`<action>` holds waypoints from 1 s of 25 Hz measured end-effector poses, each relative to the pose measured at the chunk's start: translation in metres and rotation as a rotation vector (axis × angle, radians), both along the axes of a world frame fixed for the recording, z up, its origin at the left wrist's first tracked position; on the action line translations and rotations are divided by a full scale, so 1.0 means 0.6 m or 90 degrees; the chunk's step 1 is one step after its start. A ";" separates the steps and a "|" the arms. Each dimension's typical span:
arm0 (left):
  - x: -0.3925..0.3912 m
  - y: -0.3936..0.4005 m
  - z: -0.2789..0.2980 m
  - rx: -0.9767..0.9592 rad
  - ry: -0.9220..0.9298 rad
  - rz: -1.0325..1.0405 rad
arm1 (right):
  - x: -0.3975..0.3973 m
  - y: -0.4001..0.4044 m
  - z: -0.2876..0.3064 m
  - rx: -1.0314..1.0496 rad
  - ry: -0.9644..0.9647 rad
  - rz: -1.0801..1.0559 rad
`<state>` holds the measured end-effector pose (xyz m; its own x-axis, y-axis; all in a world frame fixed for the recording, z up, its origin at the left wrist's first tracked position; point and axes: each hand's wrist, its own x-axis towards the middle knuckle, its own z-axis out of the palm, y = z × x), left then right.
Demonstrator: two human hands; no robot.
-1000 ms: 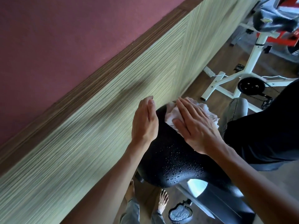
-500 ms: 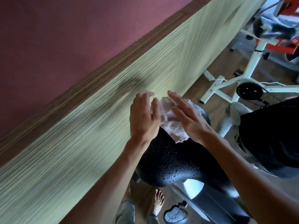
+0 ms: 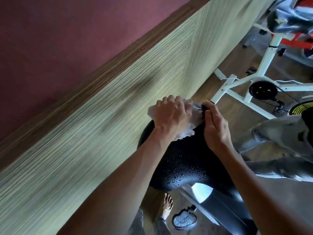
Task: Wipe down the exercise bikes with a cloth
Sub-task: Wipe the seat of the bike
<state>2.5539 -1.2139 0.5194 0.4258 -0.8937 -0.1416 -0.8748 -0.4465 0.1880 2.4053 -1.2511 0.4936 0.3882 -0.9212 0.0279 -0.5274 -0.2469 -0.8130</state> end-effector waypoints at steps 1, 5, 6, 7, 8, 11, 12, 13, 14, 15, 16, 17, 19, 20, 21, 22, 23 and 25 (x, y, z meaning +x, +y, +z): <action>0.010 0.012 -0.003 -0.011 0.010 -0.001 | 0.001 0.001 -0.002 -0.013 0.030 0.019; -0.007 0.066 -0.006 0.014 -0.092 0.023 | 0.010 0.000 -0.002 -0.021 0.077 0.047; -0.016 0.059 -0.004 0.019 -0.111 0.014 | 0.010 -0.001 0.000 -0.014 0.076 0.046; -0.021 0.042 -0.001 0.011 -0.119 -0.004 | 0.009 -0.002 -0.001 -0.009 0.070 0.043; -0.022 0.022 0.002 0.001 -0.105 -0.029 | 0.008 -0.004 -0.001 -0.009 0.066 0.043; -0.010 -0.007 0.009 0.003 -0.050 -0.083 | 0.005 -0.003 -0.007 -0.013 0.058 0.051; -0.005 -0.003 0.007 -0.006 -0.034 -0.078 | 0.005 -0.002 -0.006 -0.017 0.064 0.050; 0.001 0.005 0.005 -0.018 -0.015 -0.064 | 0.005 0.000 -0.006 -0.021 0.073 0.048; 0.007 0.015 0.003 -0.032 0.007 -0.044 | 0.007 0.002 -0.003 -0.025 0.086 0.048; 0.012 0.027 0.001 -0.039 0.027 -0.021 | 0.007 0.005 -0.001 -0.027 0.095 0.050; 0.017 0.040 0.000 -0.040 0.043 0.001 | 0.008 0.007 0.003 -0.030 0.107 0.052; 0.019 0.056 0.000 -0.033 0.044 0.016 | 0.008 0.012 0.007 -0.040 0.129 0.056; 0.008 0.097 -0.002 -0.018 -0.020 0.022 | 0.006 0.025 0.010 -0.061 0.206 0.084; 0.000 0.114 -0.003 -0.016 -0.055 0.007 | 0.003 0.034 0.011 -0.060 0.241 0.095; -0.007 0.123 -0.003 -0.016 -0.073 -0.015 | 0.000 0.043 0.011 -0.054 0.261 0.098; -0.010 0.119 -0.004 -0.020 -0.076 -0.047 | -0.003 0.052 0.012 -0.049 0.270 0.093; -0.007 0.106 -0.004 -0.029 -0.067 -0.093 | -0.005 0.059 0.012 -0.051 0.277 0.086; 0.012 0.072 -0.006 -0.050 -0.026 -0.199 | -0.002 0.071 0.010 -0.075 0.290 0.071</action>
<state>2.5610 -1.1707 0.5156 0.1328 -0.9896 -0.0560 -0.9749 -0.1406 0.1725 2.4038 -1.2085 0.4997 0.4809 -0.8743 -0.0665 -0.7887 -0.3982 -0.4684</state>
